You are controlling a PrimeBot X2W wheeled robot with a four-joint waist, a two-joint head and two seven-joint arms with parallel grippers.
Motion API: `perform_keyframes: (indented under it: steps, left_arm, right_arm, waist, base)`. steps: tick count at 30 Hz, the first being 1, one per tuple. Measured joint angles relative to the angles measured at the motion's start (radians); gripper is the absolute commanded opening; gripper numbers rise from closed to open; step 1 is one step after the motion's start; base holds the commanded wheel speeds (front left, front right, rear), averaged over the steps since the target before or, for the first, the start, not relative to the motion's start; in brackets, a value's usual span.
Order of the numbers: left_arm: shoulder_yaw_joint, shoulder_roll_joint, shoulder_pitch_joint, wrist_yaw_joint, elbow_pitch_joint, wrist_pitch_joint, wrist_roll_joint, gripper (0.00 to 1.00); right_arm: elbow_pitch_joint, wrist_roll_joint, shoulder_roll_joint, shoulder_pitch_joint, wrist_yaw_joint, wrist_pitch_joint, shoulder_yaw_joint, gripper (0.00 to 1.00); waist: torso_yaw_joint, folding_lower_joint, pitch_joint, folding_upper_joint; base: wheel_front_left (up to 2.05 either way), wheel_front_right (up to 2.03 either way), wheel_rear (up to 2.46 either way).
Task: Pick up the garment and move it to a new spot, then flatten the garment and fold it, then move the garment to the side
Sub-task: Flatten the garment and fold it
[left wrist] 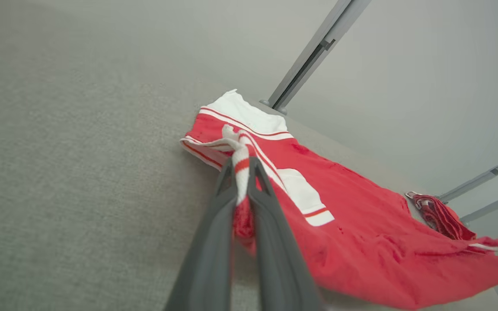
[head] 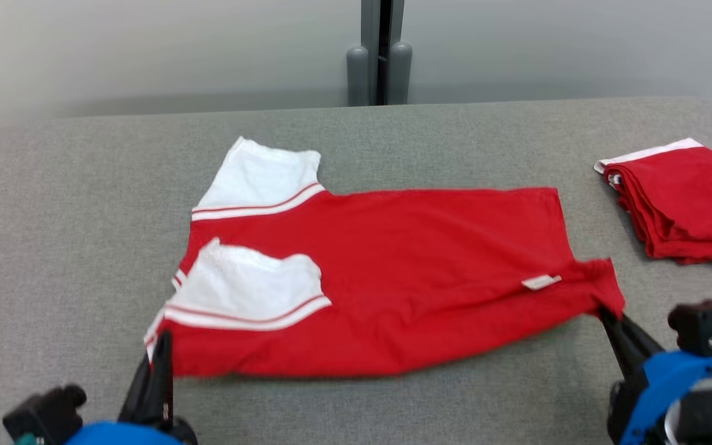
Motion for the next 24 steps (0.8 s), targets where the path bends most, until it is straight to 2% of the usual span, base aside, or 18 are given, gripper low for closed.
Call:
perform_keyframes:
  steps: [5,10,11,12,13,14,19,24]
  left_arm:
    - [-0.001,-0.001,0.118,0.026,-0.002,0.043,-0.025,0.0]
    - [-0.002,0.007,0.122,0.03,0.098,0.051,-0.021,0.0]
    - [-0.003,0.008,0.121,0.032,0.118,0.051,-0.019,0.08]
    - [-0.007,0.012,0.117,0.032,0.133,0.052,-0.015,0.43]
    - [-0.008,0.014,0.115,0.031,0.146,0.051,-0.012,1.0]
    - [-0.008,0.016,0.112,0.031,0.155,0.051,-0.01,1.0]
    - [-0.008,0.036,0.1,0.034,0.171,0.051,0.003,1.0]
    - [0.001,0.073,0.066,0.039,0.119,0.048,0.028,1.0]
  right_arm:
    - [-0.048,0.015,-0.002,0.135,0.0,0.058,-0.027,0.0]
    - [0.045,0.021,0.02,0.168,0.0,0.038,-0.027,0.0]
    - [0.067,0.021,0.023,0.167,0.0,0.023,-0.026,0.0]
    - [0.086,0.018,0.026,0.166,0.0,0.008,-0.022,0.28]
    - [0.104,0.011,0.029,0.163,0.0,-0.007,-0.018,0.52]
    - [0.117,0.006,0.03,0.16,0.0,-0.021,-0.015,1.0]
    - [0.145,0.005,0.037,0.151,0.0,-0.074,-0.007,1.0]
    - [0.099,0.007,0.033,0.117,0.0,-0.112,-0.031,1.0]
  waist:
    - [0.007,0.0,-0.002,0.0]
    - [0.001,0.0,-0.003,0.0]
    - [-0.001,0.0,-0.003,0.0]
    - [-0.004,0.0,-0.002,0.0]
    - [-0.007,0.0,-0.002,0.0]
    - [-0.01,0.0,-0.002,0.0]
    - [-0.03,0.0001,0.002,0.0]
    - [-0.054,0.0001,0.011,0.0]
  base:
    - [0.0,0.0,0.0]
    - [0.0,0.0,0.0]
    - [0.0,0.0,0.0]
    - [0.0,0.0,0.0]
    - [0.0,0.0,0.0]
    - [0.0,0.0,0.0]
    - [0.0,0.0,0.0]
    - [0.0,0.0,0.0]
